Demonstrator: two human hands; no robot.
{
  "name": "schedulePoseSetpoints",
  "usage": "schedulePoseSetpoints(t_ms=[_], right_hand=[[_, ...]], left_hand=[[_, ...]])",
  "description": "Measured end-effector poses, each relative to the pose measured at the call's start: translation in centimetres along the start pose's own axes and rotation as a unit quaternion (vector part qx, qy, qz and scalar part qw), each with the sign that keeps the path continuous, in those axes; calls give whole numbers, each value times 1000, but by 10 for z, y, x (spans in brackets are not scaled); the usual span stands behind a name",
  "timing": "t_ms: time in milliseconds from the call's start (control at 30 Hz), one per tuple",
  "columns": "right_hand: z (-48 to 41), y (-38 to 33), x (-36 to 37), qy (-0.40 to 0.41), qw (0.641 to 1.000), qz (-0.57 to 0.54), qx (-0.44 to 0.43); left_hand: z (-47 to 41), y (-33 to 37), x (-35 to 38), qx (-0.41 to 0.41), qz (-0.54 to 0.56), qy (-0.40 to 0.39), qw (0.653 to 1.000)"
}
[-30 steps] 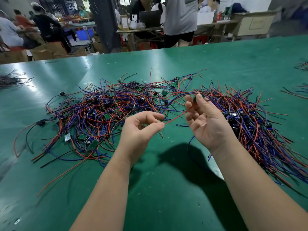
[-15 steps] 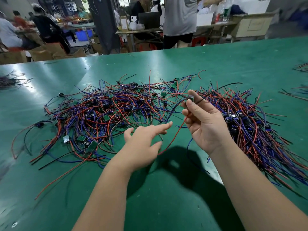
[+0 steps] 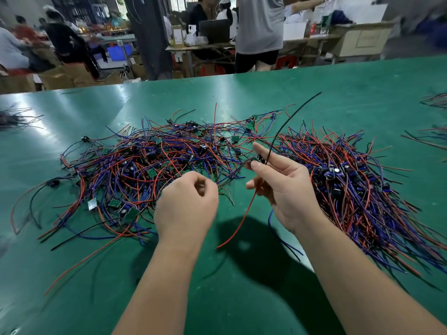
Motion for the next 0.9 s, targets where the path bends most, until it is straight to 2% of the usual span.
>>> schedulePoseSetpoints(t_ms=[67, 167, 233, 300, 367, 467, 600, 767, 900], right_hand=[[-1, 2, 0, 3, 1000, 6, -2], [-1, 3, 5, -15, 999, 29, -12], [2, 7, 15, -52, 998, 46, -13], [6, 11, 26, -89, 994, 65, -12], [9, 12, 32, -102, 990, 93, -20], [8, 15, 31, -100, 990, 102, -15], [8, 17, 31, -95, 992, 84, 0], [9, 12, 33, -119, 983, 142, -11], [13, 6, 37, -150, 970, 192, -22]], left_hand=[[1, 6, 4, 33, -10, -8, 999], [7, 24, 25, 78, 135, -90, 984], [12, 30, 43, 40, 261, -165, 950], [18, 28, 60, -39, 386, -220, 895], [22, 21, 75, -117, 465, -258, 839], [26, 17, 84, -168, 516, -277, 793], [25, 12, 86, -205, 588, -258, 739], [23, 8, 86, -237, 611, -245, 715], [24, 10, 86, -232, 599, -265, 719]])
Point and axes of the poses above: each hand's wrist, its own z-axis away from the middle knuckle, its own x-axis out of the palm, y = z × x, the point moved 10 cm from there along -z, towards the middle knuckle, and after that the axes turned 3 degrees about z, right-handed, at the moved point
